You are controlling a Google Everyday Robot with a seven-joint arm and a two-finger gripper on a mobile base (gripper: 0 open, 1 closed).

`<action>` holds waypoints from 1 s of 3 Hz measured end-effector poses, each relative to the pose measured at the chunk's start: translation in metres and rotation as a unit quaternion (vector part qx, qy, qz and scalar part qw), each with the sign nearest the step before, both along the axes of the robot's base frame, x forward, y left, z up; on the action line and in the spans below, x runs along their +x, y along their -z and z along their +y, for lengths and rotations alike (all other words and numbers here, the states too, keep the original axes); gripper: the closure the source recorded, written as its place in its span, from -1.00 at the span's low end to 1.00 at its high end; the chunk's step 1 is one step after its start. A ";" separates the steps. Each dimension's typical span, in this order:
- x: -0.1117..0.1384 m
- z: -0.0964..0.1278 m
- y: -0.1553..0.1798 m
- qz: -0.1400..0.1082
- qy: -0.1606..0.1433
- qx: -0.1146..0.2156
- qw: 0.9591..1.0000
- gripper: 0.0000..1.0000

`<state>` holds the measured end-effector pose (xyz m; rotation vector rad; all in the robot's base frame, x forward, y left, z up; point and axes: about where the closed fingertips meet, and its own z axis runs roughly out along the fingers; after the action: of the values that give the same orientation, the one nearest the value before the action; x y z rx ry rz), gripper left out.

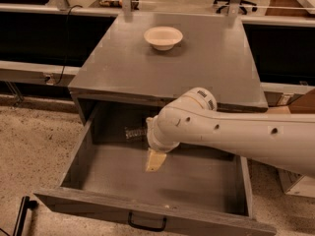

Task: Pick water bottle from top drawer and place on counter

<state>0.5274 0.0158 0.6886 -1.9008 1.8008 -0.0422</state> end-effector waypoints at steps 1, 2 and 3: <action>0.029 0.003 0.022 -0.018 0.005 -0.013 1.000 -0.76; 0.053 0.009 0.034 -0.030 0.006 -0.012 0.999 -0.76; 0.067 0.013 0.046 -0.026 0.004 -0.012 1.000 -0.78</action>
Offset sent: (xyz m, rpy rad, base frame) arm 0.0803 0.0141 -0.0491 -0.0202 -0.0847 -0.0148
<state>0.5940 0.0286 0.6423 -1.8918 1.7801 -0.1145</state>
